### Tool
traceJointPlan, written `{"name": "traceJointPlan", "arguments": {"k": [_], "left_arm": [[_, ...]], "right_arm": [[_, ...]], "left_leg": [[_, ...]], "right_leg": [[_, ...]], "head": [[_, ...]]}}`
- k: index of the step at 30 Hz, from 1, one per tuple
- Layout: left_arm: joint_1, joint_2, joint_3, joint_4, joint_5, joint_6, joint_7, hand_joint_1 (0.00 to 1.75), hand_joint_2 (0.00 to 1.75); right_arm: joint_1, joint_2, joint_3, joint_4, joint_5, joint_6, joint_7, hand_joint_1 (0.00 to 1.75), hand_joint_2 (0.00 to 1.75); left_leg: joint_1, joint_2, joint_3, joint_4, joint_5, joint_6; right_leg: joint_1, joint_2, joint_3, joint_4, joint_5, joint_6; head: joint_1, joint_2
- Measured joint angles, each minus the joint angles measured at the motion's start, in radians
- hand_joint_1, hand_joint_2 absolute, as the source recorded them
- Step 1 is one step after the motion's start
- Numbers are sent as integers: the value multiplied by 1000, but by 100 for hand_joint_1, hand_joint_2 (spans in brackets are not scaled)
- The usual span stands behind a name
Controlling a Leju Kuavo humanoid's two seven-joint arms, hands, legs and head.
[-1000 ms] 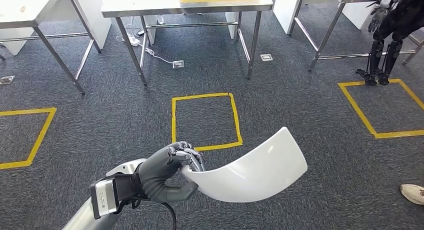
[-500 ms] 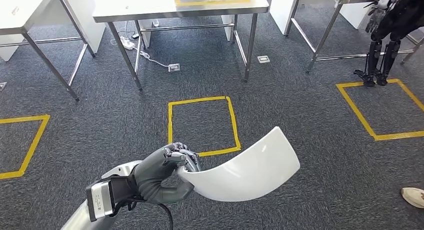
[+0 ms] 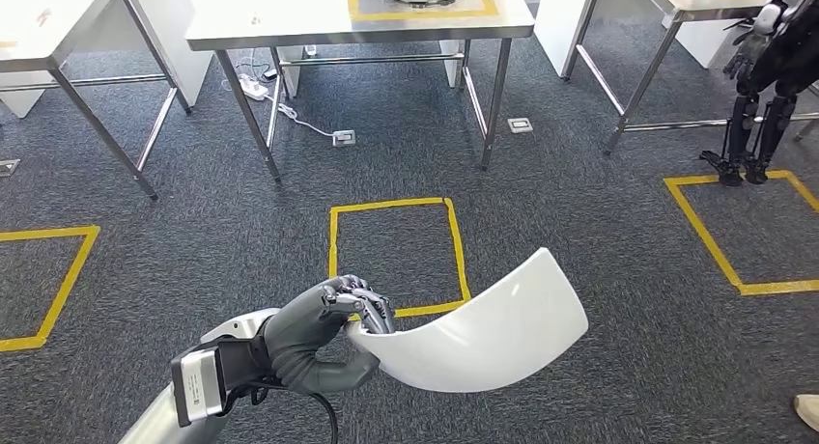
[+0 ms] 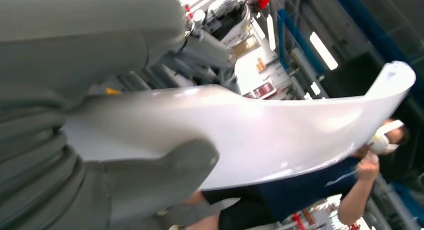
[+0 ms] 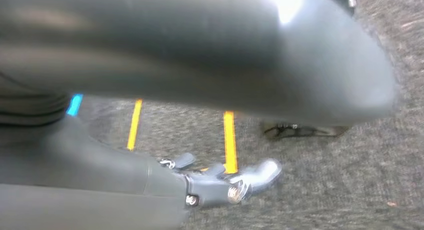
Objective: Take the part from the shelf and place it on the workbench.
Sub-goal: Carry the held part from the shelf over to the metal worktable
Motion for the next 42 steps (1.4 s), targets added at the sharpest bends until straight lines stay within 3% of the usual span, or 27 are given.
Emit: {"name": "traceJointPlan", "arguments": {"k": [3, 4, 7, 8, 9, 12, 13, 14, 17, 19, 21, 23, 24, 25, 27, 29, 32, 34, 37, 39, 40, 42], "left_arm": [[-5, 0, 0, -1, 0, -1, 0, 175, 175], [-6, 0, 0, -1, 0, -1, 0, 175, 175], [-8, 2, 0, 0, 1, -1, 0, 175, 175], [-8, 2, 0, 1, 1, -1, 0, 175, 175], [-8, 3, 0, 2, 1, -1, 0, 175, 175], [-10, 3, 0, 3, 1, -1, 0, 175, 175], [-11, 3, 0, 3, 2, -1, 1, 175, 175], [-12, 2, 0, 3, 2, -1, 2, 175, 175], [-14, 0, 0, 2, 7, -1, 8, 175, 175], [-19, -3, 0, 0, 12, -1, 9, 175, 175], [-22, -7, 0, -1, 15, -1, 10, 175, 175], [-21, -9, 0, 0, 16, -1, 10, 175, 175], [-20, -9, 0, 0, 16, -1, 10, 175, 175], [-20, -9, 0, 0, 16, -1, 10, 175, 175], [-20, -9, 0, 0, 16, -1, 10, 175, 175], [-21, -9, -1, 2, 16, -1, 11, 175, 175], [-23, -9, -1, 2, 17, -1, 12, 175, 175], [-26, -9, -1, 1, 17, -1, 12, 175, 175], [-30, -8, -1, 3, 17, -1, 11, 175, 175], [-29, -8, -1, 6, 18, -1, 11, 175, 175], [-29, -7, -1, 7, 18, -1, 11, 175, 175], [-29, -7, -1, 8, 18, -1, 10, 175, 175]], "right_arm": [[1, 0, 0, 0, 3, 3, 2, 0, 0], [0, 0, 0, 0, 4, 4, 3, 0, 0], [-1, 0, 0, 0, 4, 6, 7, 0, 0], [-1, 0, 0, 0, 4, 6, 8, 0, 0], [-1, 0, 0, 0, 4, 7, 8, 0, 0], [0, 1, 0, 0, 4, 6, 7, 0, 0], [-1, 1, 0, 0, 3, 3, 7, 0, 0], [-1, 1, 0, 0, 1, -2, 7, 0, 0], [-8, 1, 0, 0, -8, -16, 7, 0, 0], [-11, 1, 0, 0, -12, -18, 10, 0, 0], [-10, 1, -1, 0, -13, -17, 14, 0, 0], [-5, 0, -1, 0, -13, -17, 16, 0, 0], [-3, 0, -1, 0, -13, -17, 16, 0, 0], [-2, 0, -1, 0, -13, -17, 16, 0, 0], [-1, 0, -1, 0, -13, -16, 17, 0, 0], [0, 0, -1, 0, -12, -15, 20, 0, 0], [-2, 0, -2, 0, -12, -17, 26, 0, 0], [-4, 0, -2, 0, -12, -17, 26, 0, 0], [-5, 0, -2, 0, -14, -17, 28, 0, 0], [-4, 0, -2, 0, -14, -18, 29, 0, 0], [-4, 0, -2, 0, -14, -18, 28, 0, 0], [-4, 0, -3, 0, -12, -18, 27, 0, 0]], "left_leg": [[1, 3, -8, 43, -7, -14], [2, 6, -33, 90, -18, -18], [3, 12, -153, 267, -87, -25], [3, 12, -179, 290, -96, -24], [2, 14, -188, 276, -81, -21], [-11, 50, -146, 99, 51, 3], [-16, 63, -134, 55, 74, 11], [-19, 70, -128, 31, 87, 18], [-15, 53, -109, 17, 85, 32], [-9, 42, -88, 12, 80, 40], [-7, 32, -76, 10, 69, 46], [-6, 18, -63, 10, 54, 46], [-5, 13, -53, 10, 46, 44], [-4, 8, -41, 10, 36, 41], [-3, 3, -13, 12, 14, 34], [-4, -1, 3, 11, -6, 22], [-5, -1, 19, 20, -15, 1], [-4, 4, 4, 70, -25, -9], [1, 9, -109, 240, -87, -21], [3, 10, -165, 283, -106, -23], [4, 11, -170, 255, -84, -22], [4, 16, -147, 135, 17, -14]], "right_leg": [[-3, -9, 27, -6, -7, -21], [-3, -13, 38, -7, -14, -26], [-1, -29, 67, -8, -40, -34], [0, -35, 77, -8, -50, -34], [2, -41, 90, -8, -60, -35], [6, -63, 131, -9, -93, -30], [8, -70, 139, -9, -104, -24], [9, -76, 147, -9, -111, -18], [9, -78, 166, 4, -117, 3], [4, -42, 139, 67, -125, 12], [0, -10, 56, 188, -164, 21], [-2, -5, -23, 267, -210, 28], [-2, -5, -42, 263, -210, 29], [-3, -5, -45, 225, -183, 29], [-3, -5, -25, 100, -74, 26], [0, -8, -6, 22, -8, 14], [2, -8, 15, 7, -7, -13], [-1, -6, 37, 3, -14, -26], [-2, -6, 58, 2, -32, -34], [-2, -5, 74, 2, -48, -33], [-2, -5, 85, 2, -56, -32], [-2, -5, 107, 1, -74, -27]], "head": [[-4, 0], [-6, 0], [-12, 0], [-13, 0], [-14, 0], [-16, 0], [-16, 0], [-16, 0], [-16, 0], [-13, 0], [-10, 0], [-8, 0], [-7, 0], [-6, 0], [-3, 0], [-1, 0], [0, 0], [-4, 0], [-14, 0], [-16, 0], [-17, 0], [-20, 0]]}}
